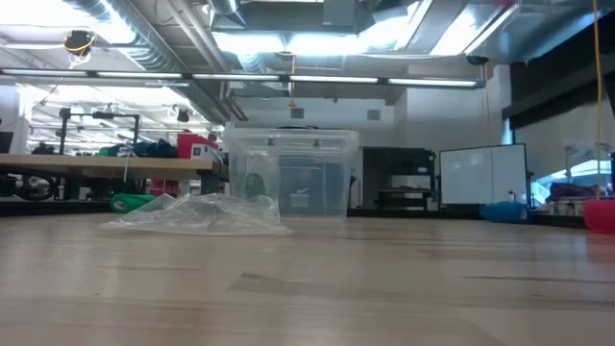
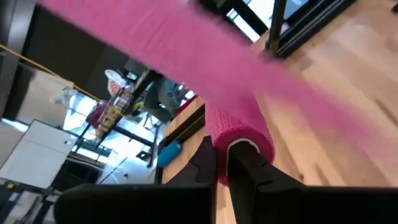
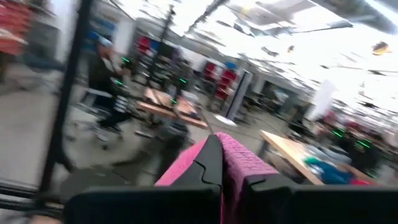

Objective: Roll bandage
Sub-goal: Roll the pink bandage

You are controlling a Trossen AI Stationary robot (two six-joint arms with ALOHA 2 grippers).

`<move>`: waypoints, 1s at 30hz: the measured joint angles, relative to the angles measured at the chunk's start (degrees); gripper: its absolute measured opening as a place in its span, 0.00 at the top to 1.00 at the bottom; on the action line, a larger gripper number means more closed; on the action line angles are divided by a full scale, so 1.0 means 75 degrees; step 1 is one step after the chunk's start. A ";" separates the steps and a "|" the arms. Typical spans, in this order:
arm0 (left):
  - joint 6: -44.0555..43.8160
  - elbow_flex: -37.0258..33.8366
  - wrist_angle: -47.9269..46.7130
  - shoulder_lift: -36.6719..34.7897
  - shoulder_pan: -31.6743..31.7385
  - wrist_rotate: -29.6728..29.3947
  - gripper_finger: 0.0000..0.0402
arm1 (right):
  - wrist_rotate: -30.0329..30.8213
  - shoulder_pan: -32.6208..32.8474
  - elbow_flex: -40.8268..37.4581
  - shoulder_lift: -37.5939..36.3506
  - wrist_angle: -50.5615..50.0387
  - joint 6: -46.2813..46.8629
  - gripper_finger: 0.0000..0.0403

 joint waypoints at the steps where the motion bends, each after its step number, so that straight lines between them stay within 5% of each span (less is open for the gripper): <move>1: -0.0111 0.0000 0.0009 0.0000 -0.0041 0.0017 0.98 | 0.0071 -0.0178 0.0097 0.0006 -0.0160 0.0008 1.00; 12: 0.0115 -0.0013 0.0886 0.0009 -0.0346 0.0129 0.98 | 0.0002 -0.2572 0.0257 -0.0022 -0.1373 0.1030 0.98; 16: 0.0096 -0.0015 0.1326 0.0009 -0.0400 0.0313 0.98 | -0.0711 -0.3544 0.0045 -0.0006 -0.2361 0.1912 0.96; 25: -0.0192 -0.0032 0.1782 -0.0079 -0.0447 0.0489 0.98 | -0.2261 -0.5073 -0.2029 -0.0009 -0.2756 0.3459 0.95; 30: -0.1025 -0.0035 0.1479 -0.0073 -0.0329 0.0509 0.98 | -0.3564 -0.5512 -0.3601 -0.0007 -0.2087 0.4015 0.83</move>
